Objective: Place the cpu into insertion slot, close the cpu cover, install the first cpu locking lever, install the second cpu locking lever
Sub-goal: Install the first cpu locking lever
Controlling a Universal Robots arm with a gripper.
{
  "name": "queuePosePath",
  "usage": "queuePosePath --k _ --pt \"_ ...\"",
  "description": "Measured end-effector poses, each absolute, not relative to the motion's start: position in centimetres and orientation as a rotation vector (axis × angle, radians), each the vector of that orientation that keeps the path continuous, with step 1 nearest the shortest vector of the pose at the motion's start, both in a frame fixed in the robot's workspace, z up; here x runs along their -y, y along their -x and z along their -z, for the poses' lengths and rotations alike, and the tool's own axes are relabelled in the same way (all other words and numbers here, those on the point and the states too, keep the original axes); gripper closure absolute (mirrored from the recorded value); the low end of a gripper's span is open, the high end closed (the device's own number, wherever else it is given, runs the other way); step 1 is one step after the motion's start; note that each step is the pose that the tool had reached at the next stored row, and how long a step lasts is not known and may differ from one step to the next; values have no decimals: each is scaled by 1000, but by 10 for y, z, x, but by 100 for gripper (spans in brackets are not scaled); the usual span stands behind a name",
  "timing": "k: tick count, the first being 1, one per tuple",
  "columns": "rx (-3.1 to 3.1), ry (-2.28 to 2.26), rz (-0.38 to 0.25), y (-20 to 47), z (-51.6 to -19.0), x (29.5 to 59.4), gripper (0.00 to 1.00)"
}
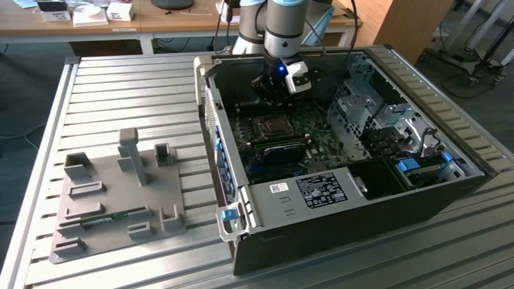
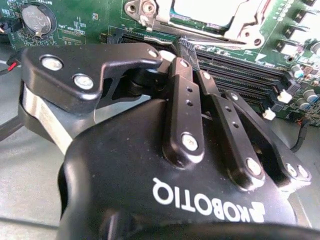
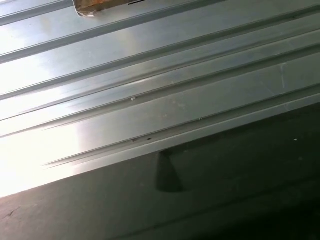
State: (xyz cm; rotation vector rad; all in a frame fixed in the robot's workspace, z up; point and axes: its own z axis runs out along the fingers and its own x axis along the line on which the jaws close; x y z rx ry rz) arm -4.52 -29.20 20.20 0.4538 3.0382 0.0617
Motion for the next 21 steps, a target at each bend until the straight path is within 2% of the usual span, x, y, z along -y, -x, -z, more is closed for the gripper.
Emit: queuePosePath --k 9,21 --pt "-3030 -449 24 45 -200 292 89" --pt "-3030 -449 26 46 -202 288 89"
